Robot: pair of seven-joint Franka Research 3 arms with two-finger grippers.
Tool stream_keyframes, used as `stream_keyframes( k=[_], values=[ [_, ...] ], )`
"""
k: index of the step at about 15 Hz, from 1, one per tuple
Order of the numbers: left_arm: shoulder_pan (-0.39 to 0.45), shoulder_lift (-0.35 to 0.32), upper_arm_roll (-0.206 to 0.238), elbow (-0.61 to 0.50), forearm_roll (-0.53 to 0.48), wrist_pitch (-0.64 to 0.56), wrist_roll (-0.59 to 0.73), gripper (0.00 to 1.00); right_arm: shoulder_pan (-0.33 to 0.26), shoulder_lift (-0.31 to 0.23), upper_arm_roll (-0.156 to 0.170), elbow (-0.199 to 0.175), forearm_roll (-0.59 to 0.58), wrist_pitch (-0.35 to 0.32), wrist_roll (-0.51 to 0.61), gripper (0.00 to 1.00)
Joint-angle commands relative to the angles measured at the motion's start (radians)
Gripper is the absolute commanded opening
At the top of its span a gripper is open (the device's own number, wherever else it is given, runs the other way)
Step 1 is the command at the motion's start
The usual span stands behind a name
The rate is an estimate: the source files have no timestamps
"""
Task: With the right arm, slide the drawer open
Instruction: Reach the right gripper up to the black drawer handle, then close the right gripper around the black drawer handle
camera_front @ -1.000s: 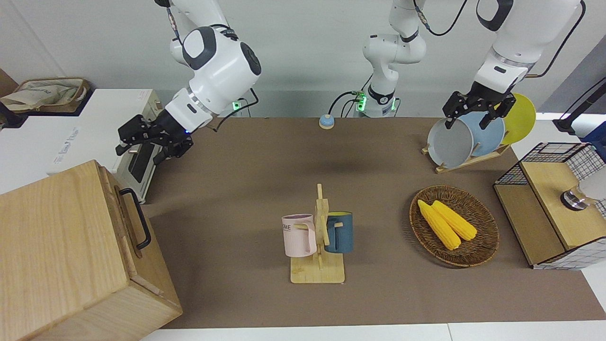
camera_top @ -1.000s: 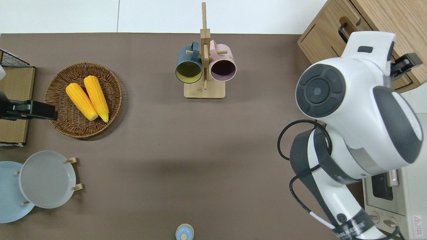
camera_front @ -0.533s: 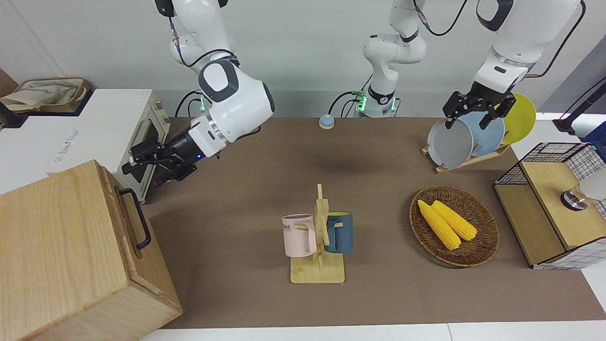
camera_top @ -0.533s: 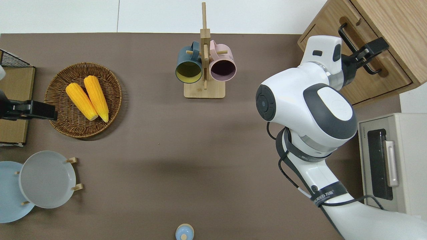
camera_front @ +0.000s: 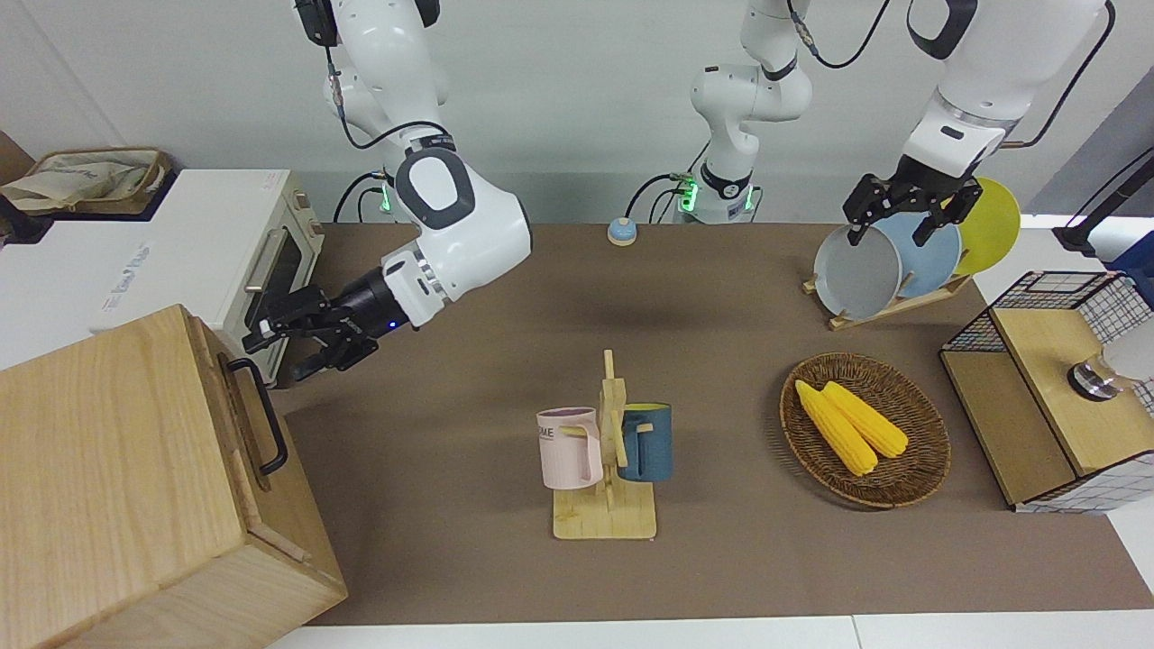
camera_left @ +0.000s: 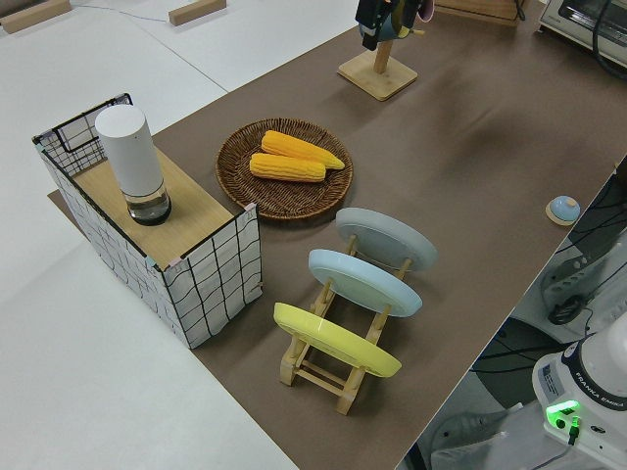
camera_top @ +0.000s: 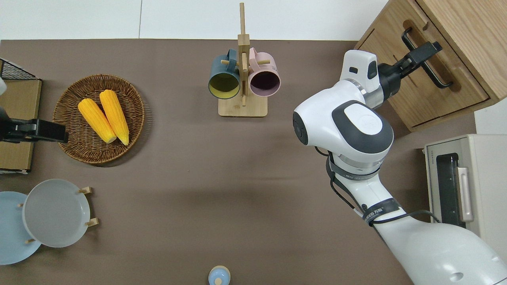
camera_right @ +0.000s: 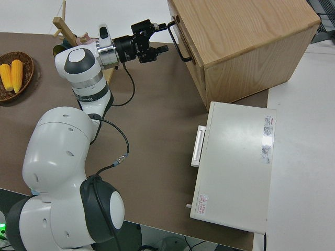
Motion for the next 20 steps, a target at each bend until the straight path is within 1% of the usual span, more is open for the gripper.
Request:
stream_keyframes(
  k=[1,6,11,14,15,16,17,20],
  values=[
    [-0.017,0.012,0.016,0.020,0.014,0.001,0.006,1.00,-0.018,0.015,0.007,-0.027,-0.076,0.020,0.070,0.985],
    [-0.017,0.012,0.016,0.020,0.014,0.001,0.006,1.00,-0.033,0.038,0.007,-0.042,-0.173,0.028,0.149,0.981],
    [-0.017,0.012,0.016,0.020,0.014,0.001,0.006,1.00,-0.035,0.057,0.005,-0.045,-0.201,0.022,0.231,0.981],
    [-0.017,0.012,0.016,0.020,0.015,0.001,0.006,1.00,-0.041,0.060,0.005,-0.050,-0.224,0.017,0.249,0.975],
    [-0.017,0.012,0.016,0.020,0.014,0.001,0.006,1.00,-0.043,0.060,0.005,-0.050,-0.224,0.017,0.249,0.956],
    [-0.017,0.012,0.016,0.020,0.014,0.001,0.006,1.00,-0.041,0.060,0.005,-0.051,-0.224,0.018,0.249,0.884],
    [-0.017,0.012,0.016,0.020,0.014,0.001,0.006,1.00,-0.043,0.060,0.005,-0.053,-0.224,0.018,0.248,0.864],
    [-0.017,0.012,0.016,0.020,0.015,0.001,0.006,1.00,-0.050,0.060,0.005,-0.056,-0.237,0.023,0.248,0.718]
  ],
)
